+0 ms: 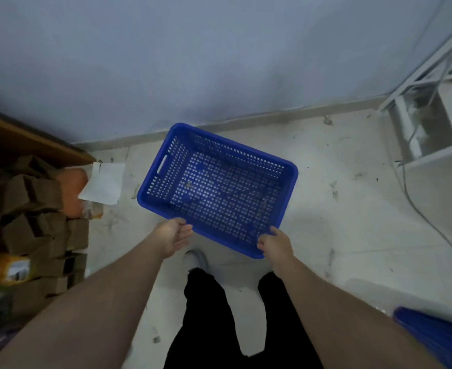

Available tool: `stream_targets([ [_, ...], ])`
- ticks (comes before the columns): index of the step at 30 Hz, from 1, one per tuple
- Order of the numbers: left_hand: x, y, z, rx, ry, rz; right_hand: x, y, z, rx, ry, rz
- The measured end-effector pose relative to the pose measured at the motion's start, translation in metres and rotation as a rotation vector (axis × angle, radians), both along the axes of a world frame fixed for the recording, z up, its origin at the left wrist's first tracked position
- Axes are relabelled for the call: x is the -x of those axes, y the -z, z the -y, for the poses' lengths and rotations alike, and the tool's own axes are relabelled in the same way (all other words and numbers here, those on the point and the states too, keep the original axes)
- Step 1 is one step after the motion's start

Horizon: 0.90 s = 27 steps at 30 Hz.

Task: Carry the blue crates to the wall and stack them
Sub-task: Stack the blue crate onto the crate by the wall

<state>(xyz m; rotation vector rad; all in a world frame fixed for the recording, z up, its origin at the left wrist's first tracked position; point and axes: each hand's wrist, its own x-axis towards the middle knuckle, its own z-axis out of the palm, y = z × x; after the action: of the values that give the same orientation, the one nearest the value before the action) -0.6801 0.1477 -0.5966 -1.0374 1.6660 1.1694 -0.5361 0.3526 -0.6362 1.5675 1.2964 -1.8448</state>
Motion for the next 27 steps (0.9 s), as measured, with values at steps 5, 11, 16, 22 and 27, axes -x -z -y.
stream_targets([
  [5, 0.026, 0.088, 0.023, 0.034, 0.145, 0.032, -0.002, 0.101, 0.033, 0.088, 0.05, 0.203],
  [11, 0.069, 0.212, 0.068, 0.282, 0.678, -0.034, -0.007, 0.22, 0.08, 0.001, 0.316, 0.513],
  [16, 0.093, 0.28, 0.085, 0.475, 1.681, -0.175, -0.007, 0.271, 0.09, -0.033, 0.425, 0.529],
  [22, 0.09, 0.307, 0.083, 0.492, 1.909, -0.234, 0.001, 0.286, 0.069, -0.204, 0.344, 0.528],
  [27, 0.089, 0.31, 0.058, 0.395, 1.843, -0.335, 0.037, 0.28, -0.001, -0.398, 0.241, 0.445],
])
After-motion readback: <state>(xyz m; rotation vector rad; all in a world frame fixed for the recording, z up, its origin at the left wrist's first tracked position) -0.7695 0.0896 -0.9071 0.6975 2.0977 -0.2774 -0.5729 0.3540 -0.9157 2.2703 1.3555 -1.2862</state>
